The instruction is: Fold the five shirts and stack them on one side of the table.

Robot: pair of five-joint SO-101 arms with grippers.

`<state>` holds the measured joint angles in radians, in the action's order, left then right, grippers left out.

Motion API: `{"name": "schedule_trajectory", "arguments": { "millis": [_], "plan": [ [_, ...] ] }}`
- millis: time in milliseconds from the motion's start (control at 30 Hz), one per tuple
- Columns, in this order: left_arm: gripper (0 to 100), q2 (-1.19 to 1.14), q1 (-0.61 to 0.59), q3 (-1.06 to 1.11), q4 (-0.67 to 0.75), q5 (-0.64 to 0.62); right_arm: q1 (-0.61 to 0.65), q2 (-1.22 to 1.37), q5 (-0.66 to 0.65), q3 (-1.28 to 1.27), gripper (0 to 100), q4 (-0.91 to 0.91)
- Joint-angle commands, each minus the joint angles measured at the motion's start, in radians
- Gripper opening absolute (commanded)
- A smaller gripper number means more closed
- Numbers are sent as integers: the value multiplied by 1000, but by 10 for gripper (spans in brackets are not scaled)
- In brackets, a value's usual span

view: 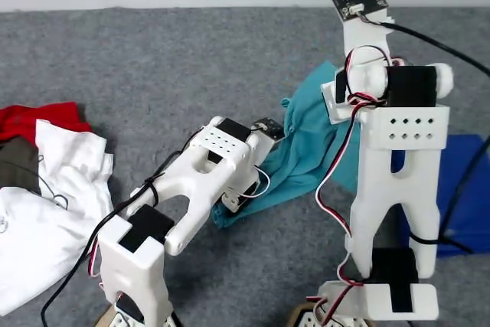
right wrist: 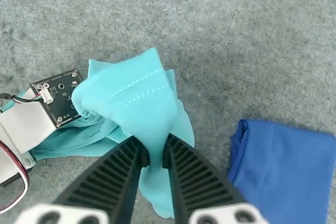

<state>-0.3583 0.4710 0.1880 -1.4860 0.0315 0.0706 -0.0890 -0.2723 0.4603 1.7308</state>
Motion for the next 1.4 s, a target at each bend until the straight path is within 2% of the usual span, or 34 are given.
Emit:
{"name": "schedule_trajectory", "arguments": {
  "millis": [0,133,633,833,1100,1267,1367],
  "plan": [
    [129,49,6,-36,-40,-5,-4,-33,-9,0,9,-13],
    [155,49,6,-53,-48,-6,-4,-33,-9,0,9,-12],
    [151,48,8,-113,-75,-6,-4,-33,-9,-2,9,-13],
    [62,49,8,-113,-71,-3,-4,-33,-8,-2,9,-12],
    [31,51,8,-114,-68,-2,-4,-33,-8,-2,9,-10],
    [32,51,8,-114,-75,-2,-4,-33,-8,-2,9,-8],
    [77,51,11,-114,-101,-5,-4,-33,-8,-2,9,-8]
  ]
}}
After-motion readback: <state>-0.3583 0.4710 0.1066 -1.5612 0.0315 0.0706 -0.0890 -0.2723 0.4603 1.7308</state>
